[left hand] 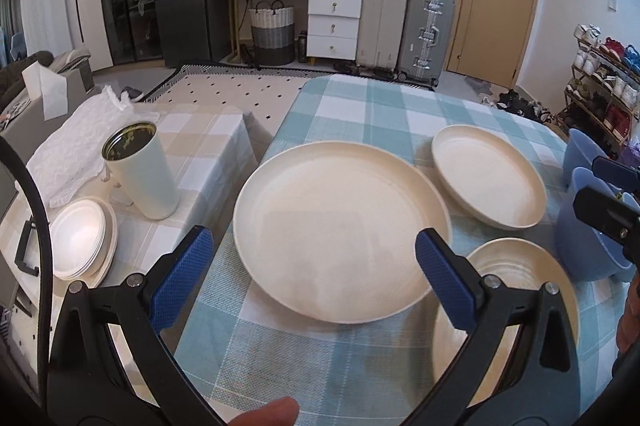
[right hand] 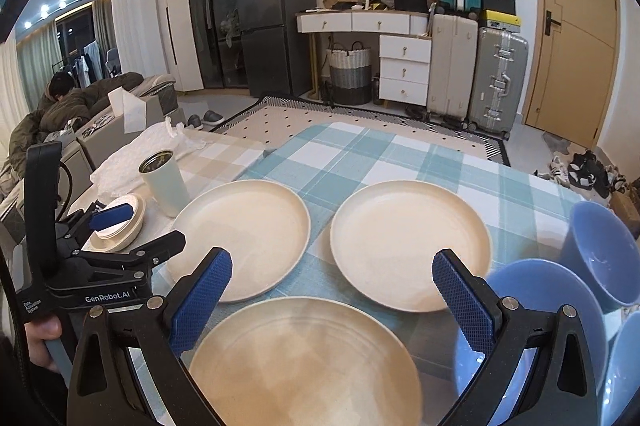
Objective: Organize plates and bowls
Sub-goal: 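Move left tool to a cream plate rim while right tool approaches another plate, then close left tool on the plate rim and tilt it up while right tool grips its plate, then carry the cream plate with left tool over the plate held by right tool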
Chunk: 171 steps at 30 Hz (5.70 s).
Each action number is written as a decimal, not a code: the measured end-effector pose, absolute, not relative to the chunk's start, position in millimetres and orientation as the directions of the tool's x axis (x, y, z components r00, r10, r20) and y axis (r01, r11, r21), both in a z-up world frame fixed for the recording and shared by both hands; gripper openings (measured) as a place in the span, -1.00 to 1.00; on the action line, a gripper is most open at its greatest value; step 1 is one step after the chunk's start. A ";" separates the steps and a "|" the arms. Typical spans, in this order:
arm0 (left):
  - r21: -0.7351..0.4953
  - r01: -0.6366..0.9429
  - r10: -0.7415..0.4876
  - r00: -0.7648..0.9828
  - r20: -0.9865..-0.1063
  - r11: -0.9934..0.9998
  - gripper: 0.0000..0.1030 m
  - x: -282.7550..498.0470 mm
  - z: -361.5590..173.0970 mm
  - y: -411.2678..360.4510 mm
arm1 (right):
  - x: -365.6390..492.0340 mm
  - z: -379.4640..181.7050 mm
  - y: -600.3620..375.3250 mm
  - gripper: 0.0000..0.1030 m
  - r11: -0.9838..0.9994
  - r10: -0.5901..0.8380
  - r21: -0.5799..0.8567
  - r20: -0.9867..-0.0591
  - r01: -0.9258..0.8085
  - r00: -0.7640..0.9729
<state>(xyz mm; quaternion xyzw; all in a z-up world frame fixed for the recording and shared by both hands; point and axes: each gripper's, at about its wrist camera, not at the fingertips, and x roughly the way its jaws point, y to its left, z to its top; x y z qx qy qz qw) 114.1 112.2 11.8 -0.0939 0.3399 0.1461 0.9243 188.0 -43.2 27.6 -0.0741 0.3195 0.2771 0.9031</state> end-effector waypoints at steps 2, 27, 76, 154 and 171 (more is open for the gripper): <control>-0.090 -0.346 0.201 0.716 -0.668 0.934 0.95 114.8 3.9 122.0 | 194.8 20.7 -33.3 0.99 0.825 0.462 0.048 -0.630 -0.563 0.624; -0.174 -0.372 0.118 0.643 -0.757 0.912 0.28 130.7 -63.0 165.0 | 258.7 -64.7 55.9 -0.05 0.762 0.451 0.126 -0.807 -0.635 0.382; -0.084 -0.233 0.110 0.710 -0.696 0.969 -0.42 104.2 5.4 94.0 | 214.3 -8.5 -4.8 -0.64 0.852 0.383 0.048 -0.736 -0.521 0.559; 0.118 0.083 0.041 0.622 -0.782 0.989 -0.39 46.9 -26.3 -52.3 | 93.5 -53.9 -133.0 -0.61 0.943 0.215 0.029 -0.816 -0.332 0.536; 0.117 0.092 0.036 0.615 -0.788 0.989 -0.10 48.5 -33.2 -50.0 | 92.5 -55.1 -132.6 -0.60 0.937 0.232 0.037 -0.808 -0.347 0.541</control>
